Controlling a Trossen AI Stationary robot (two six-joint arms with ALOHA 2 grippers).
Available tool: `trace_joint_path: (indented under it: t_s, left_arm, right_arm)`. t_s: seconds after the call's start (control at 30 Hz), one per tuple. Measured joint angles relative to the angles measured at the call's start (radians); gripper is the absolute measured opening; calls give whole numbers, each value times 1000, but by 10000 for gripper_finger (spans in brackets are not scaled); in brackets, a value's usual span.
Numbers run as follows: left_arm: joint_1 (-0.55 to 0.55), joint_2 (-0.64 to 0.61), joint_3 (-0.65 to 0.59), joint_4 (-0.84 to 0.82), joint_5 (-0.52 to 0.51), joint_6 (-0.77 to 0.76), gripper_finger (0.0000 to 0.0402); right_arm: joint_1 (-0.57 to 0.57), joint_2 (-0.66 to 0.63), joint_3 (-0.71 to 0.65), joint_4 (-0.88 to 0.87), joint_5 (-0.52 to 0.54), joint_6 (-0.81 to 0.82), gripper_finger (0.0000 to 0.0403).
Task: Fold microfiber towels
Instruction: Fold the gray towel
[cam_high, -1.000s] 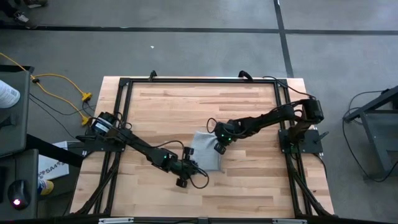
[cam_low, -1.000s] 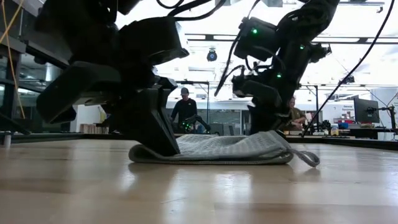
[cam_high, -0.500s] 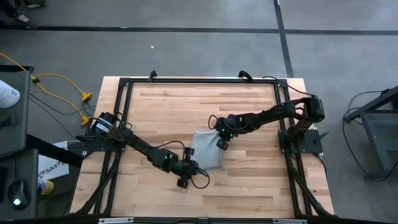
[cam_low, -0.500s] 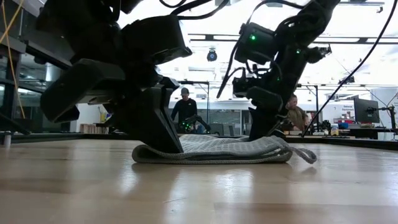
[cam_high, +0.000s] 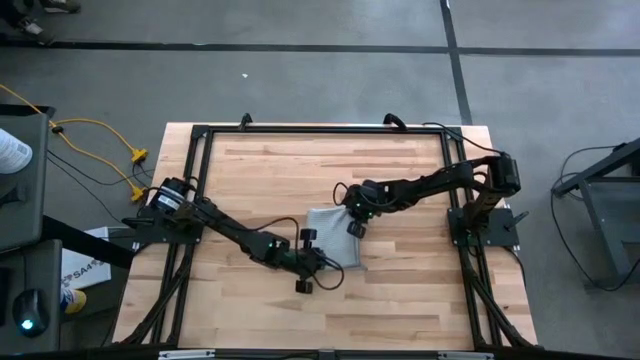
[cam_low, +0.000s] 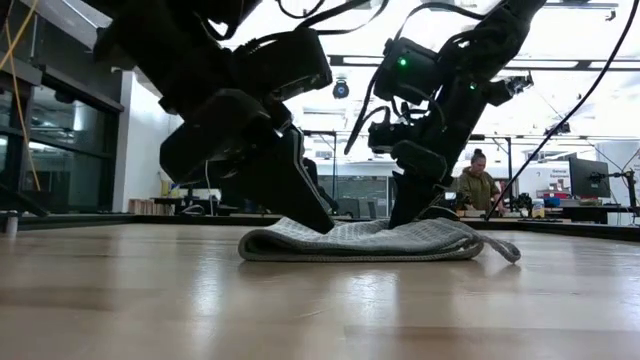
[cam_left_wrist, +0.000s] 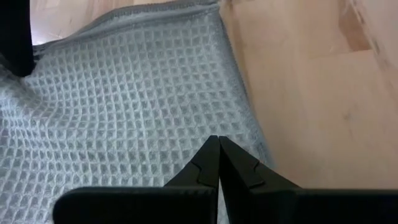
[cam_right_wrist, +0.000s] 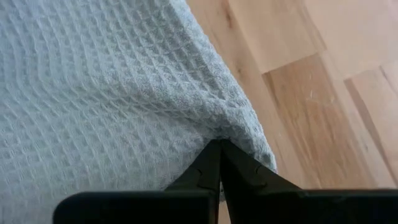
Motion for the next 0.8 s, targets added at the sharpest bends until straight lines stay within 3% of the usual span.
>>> trace_joint_path:
  t_s: [0.8]
  left_arm:
    - [8,-2,2,-6,-61,100,0]
  right_arm:
    - [44,-37,3,-36,-25,28,3]
